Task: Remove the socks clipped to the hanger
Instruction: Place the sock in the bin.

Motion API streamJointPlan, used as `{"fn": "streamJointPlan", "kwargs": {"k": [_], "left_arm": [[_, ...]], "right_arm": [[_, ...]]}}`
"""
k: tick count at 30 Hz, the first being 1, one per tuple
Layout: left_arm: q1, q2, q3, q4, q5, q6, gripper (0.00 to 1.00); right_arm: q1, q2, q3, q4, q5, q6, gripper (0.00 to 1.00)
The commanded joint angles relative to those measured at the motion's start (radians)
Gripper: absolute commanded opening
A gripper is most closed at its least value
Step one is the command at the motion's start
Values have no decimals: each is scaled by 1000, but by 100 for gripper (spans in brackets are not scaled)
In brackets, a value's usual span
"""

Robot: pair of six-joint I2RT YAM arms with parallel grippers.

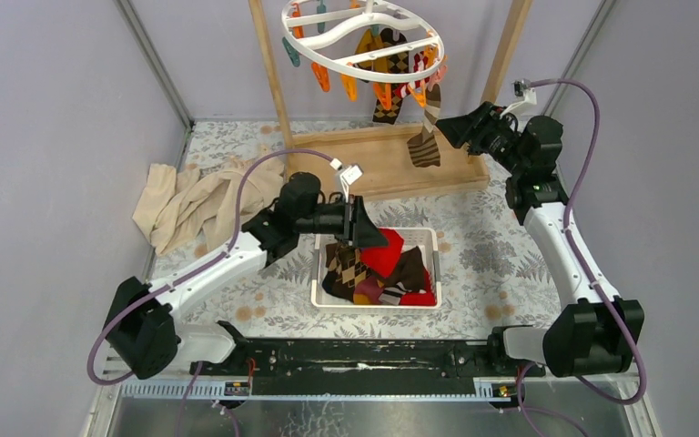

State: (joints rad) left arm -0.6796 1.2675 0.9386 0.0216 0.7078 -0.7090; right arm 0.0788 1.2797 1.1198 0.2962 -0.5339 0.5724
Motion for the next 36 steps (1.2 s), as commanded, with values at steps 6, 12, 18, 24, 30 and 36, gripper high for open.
{"fn": "streamJointPlan", "kwargs": {"k": [6,12,18,24,30,36], "left_arm": [[-44,98,-47,4,-154,100,92],[-44,80,-23,-48,-192,118,99],[-46,23,15,-133,-241,139,99],[-43,1,46,-190,-264,158,99],[-45,0,51,-198,-265,161,99],[-45,-9,54,-205,-264,164,99]], "right_arm": [[-53,28,-17,24,29,0,64],[-52,104,-16,96,24,-4,64],[-49,163,-7,101,56,-77,64],[-37,185,-26,124,66,-110,64],[50,179,-6,103,108,-173,64],[106,239,53,55,238,-170,65]]}}
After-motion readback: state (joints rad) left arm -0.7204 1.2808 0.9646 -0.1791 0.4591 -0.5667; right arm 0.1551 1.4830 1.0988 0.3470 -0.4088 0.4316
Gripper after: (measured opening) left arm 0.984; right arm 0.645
